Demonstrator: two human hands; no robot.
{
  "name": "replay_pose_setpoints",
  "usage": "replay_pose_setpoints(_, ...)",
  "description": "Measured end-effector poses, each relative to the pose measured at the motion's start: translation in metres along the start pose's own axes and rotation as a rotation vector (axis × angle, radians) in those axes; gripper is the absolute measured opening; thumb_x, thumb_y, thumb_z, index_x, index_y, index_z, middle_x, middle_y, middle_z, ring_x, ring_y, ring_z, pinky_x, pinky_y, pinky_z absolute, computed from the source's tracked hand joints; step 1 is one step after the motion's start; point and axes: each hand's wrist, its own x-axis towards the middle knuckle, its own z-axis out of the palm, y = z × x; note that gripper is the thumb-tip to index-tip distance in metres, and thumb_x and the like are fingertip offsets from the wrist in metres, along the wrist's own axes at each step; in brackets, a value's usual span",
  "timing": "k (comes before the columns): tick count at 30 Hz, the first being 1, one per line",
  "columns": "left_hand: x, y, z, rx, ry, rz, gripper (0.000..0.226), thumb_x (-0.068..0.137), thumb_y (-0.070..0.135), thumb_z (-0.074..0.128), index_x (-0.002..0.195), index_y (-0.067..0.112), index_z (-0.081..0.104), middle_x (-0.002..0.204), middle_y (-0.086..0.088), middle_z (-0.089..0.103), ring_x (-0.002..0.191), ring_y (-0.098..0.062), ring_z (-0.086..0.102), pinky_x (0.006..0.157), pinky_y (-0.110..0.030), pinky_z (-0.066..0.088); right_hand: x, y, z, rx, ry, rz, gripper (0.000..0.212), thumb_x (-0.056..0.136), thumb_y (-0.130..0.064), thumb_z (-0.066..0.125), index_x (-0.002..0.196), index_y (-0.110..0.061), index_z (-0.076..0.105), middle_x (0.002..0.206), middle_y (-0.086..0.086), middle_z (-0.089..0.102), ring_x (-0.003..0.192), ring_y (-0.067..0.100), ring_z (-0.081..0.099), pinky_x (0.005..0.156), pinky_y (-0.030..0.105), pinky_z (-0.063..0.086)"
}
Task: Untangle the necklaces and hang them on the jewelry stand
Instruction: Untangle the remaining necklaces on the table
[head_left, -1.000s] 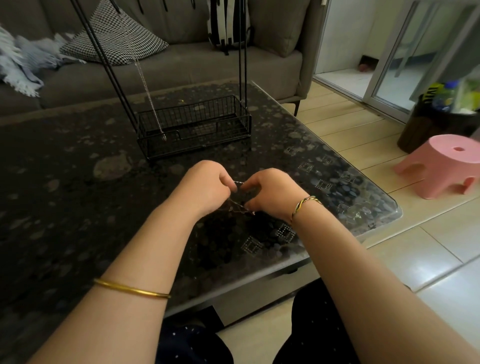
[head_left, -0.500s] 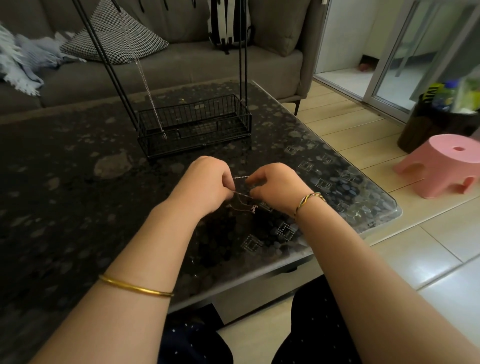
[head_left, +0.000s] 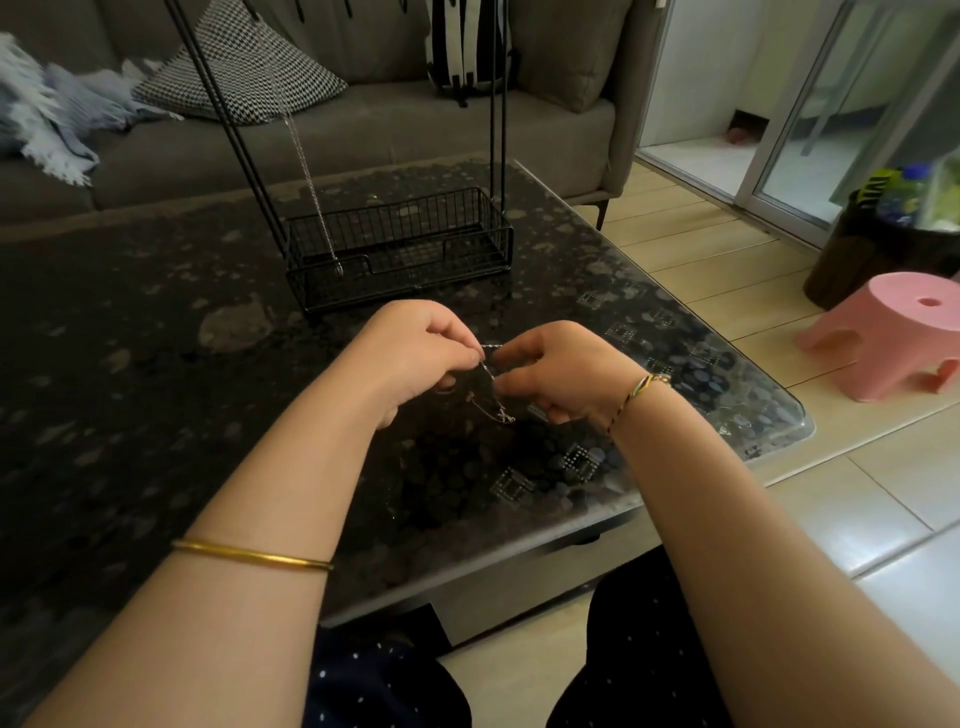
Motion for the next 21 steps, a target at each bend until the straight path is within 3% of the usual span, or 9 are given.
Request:
replay_pose_setpoints(8,0.001,0.0,0.006,0.036,0.08,0.04,0.018,0.088,0.009,0.063,0.074,0.02,0.065,0.08,0.003,0.062,0.07,-0.008,0.058,0.06,-0.019,0.044,0.002,-0.002,0.004,0.059,-0.06,0.011,0.035,0.085,-0.014,0.068,0.119,-0.014,0.062,0.057,-0.001,0.048,0.036,0.003,0.041,0.038,0.017,0.037)
replay_pose_setpoints(15,0.006,-0.002,0.013,0.1,0.104,0.066,0.011,0.09,0.014,0.058,0.081,0.015,0.064,0.082,0.004,0.06,0.073,-0.01,0.053,0.069,-0.03,0.044,0.0,-0.003,0.006,0.039,-0.071,-0.011,0.021,0.085,-0.017,0.068,0.106,-0.013,0.068,0.057,-0.001,0.049,0.044,0.006,0.042,0.04,0.017,0.04)
replay_pose_setpoints(21,0.01,-0.001,0.015,-0.001,0.169,0.035,0.012,0.091,0.016,0.056,0.092,0.008,0.065,0.085,0.004,0.059,0.072,-0.013,0.052,0.063,-0.028,0.042,0.0,-0.004,0.008,0.044,-0.056,-0.013,0.008,0.086,-0.019,0.068,0.09,-0.011,0.068,0.054,0.0,0.047,0.04,0.007,0.039,0.039,0.018,0.038)
